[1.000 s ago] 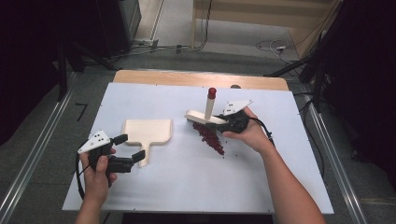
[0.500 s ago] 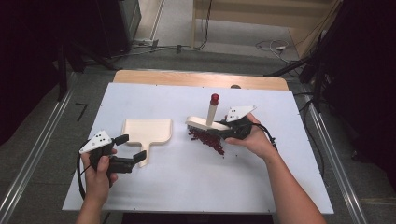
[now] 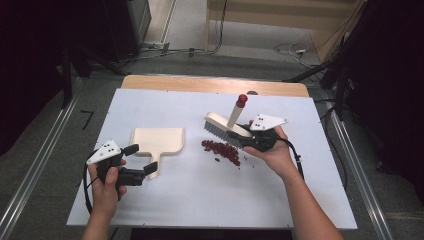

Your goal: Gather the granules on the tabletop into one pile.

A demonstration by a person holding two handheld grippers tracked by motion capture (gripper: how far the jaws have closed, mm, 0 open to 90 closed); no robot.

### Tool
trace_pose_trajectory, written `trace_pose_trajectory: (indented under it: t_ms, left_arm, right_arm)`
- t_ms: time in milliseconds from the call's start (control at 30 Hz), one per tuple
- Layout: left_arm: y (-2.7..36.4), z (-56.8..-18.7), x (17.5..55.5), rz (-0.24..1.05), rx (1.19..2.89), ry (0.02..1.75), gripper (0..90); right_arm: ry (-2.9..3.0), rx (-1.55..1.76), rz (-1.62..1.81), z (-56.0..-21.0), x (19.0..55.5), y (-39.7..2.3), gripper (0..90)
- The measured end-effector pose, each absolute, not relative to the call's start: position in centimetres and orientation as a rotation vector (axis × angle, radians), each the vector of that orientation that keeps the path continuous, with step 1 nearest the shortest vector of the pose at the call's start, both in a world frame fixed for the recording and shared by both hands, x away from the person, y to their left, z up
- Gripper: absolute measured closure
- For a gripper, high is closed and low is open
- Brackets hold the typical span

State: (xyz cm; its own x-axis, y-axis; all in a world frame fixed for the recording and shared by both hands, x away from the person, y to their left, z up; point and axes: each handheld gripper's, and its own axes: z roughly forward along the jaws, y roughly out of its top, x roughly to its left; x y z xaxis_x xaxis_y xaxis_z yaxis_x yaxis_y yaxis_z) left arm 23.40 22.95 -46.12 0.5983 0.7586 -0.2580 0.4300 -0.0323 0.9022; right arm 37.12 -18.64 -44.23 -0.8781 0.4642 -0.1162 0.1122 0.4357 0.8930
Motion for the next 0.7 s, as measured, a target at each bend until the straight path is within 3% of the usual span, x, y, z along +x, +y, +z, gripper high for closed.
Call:
trace_pose_trajectory:
  t_ms: [400, 700]
  left_arm:
    - [22.8, -46.1, 23.3, 0.352, 1.667, 1.000, 0.3]
    - [22.6, -46.0, 23.4, 0.349, 1.668, 0.990, 0.3]
  right_arm:
    - [1.918, 1.337, 1.040, -45.8, 29.4, -24.0, 65.1]
    - [1.832, 1.381, 0.911, -48.0, 27.8, -19.2, 64.8]
